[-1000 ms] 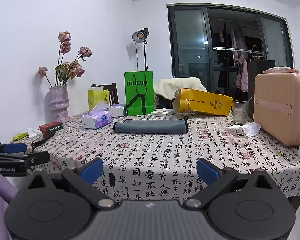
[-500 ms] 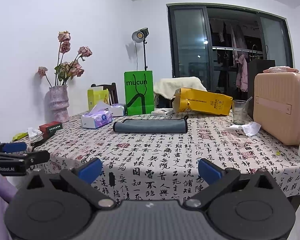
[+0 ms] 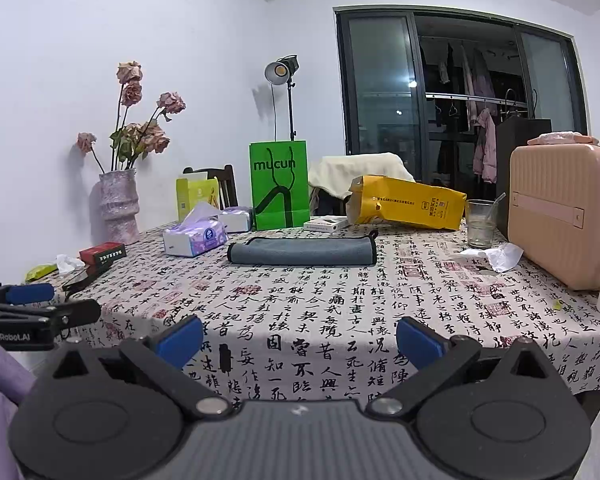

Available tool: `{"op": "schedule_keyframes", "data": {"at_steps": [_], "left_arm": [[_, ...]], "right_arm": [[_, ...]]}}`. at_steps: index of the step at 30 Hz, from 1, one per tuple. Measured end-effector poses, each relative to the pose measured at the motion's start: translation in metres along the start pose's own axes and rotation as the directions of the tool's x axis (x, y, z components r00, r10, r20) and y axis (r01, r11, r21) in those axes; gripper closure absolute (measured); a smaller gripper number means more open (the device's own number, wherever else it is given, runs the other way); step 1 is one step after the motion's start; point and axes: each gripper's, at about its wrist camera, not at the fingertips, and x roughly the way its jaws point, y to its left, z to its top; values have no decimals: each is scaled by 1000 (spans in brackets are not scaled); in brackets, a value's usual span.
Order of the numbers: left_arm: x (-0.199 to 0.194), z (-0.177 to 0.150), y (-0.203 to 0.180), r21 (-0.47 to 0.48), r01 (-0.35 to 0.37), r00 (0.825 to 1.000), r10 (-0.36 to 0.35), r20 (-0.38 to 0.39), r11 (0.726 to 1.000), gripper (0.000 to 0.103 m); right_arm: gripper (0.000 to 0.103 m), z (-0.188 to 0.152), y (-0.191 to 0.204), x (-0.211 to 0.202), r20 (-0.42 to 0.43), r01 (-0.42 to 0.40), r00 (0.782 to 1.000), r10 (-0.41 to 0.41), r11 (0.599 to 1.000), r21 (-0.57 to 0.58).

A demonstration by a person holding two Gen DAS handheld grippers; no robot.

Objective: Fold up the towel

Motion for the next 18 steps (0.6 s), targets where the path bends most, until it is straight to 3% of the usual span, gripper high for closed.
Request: {"op": "schedule_keyframes", "data": {"at_steps": [18], "left_arm": [[0, 0, 0, 1, 1, 1000, -1, 2, 1000, 0]], "right_arm": [[0, 1, -1, 1, 0, 1, 1000, -1, 1000, 0]]}}
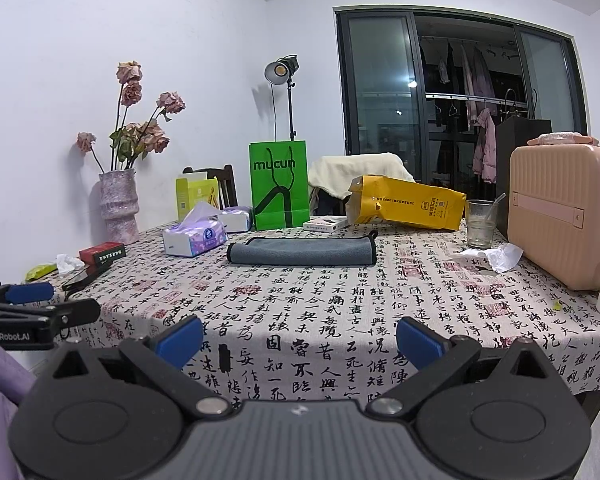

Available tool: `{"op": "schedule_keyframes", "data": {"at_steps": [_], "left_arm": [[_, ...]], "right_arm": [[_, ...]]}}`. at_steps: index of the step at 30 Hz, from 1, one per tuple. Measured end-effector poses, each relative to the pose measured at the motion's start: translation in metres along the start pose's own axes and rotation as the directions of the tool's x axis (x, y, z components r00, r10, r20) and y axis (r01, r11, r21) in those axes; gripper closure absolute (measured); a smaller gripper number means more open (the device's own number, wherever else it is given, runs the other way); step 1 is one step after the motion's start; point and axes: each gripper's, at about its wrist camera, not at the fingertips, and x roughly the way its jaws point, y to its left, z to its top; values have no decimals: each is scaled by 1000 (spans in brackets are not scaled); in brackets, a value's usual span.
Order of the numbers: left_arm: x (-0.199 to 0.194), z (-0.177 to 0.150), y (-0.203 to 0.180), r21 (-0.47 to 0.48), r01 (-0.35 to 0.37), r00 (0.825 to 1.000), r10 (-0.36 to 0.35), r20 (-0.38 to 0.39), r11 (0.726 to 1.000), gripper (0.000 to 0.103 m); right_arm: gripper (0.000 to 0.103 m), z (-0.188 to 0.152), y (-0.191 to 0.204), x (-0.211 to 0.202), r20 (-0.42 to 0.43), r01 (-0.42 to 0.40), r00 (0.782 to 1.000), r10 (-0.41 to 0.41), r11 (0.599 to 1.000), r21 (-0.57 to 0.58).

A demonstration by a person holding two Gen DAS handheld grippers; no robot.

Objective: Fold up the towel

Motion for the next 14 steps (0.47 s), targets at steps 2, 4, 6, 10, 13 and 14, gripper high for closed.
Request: {"op": "schedule_keyframes", "data": {"at_steps": [2, 4, 6, 10, 13, 14], "left_arm": [[0, 0, 0, 0, 0, 1000, 0, 0, 1000, 0], [0, 0, 0, 0, 1, 1000, -1, 0, 1000, 0], [0, 0, 0, 0, 0, 1000, 0, 0, 1000, 0], [0, 0, 0, 0, 0, 1000, 0, 0, 1000, 0], [0, 0, -1, -1, 0, 1000, 0, 0, 1000, 0], [0, 0, -1, 0, 3, 1000, -3, -1, 1000, 0]], "right_arm": [[0, 0, 0, 0, 0, -1, 1000, 1, 1000, 0], [0, 0, 0, 0, 0, 0, 1000, 0, 1000, 0], [0, 0, 0, 0, 0, 0, 1000, 0, 1000, 0], [0, 0, 0, 0, 0, 0, 1000, 0, 1000, 0], [0, 0, 0, 0, 0, -1, 1000, 1, 1000, 0], [0, 0, 0, 0, -1, -1, 1000, 1, 1000, 0]]}}
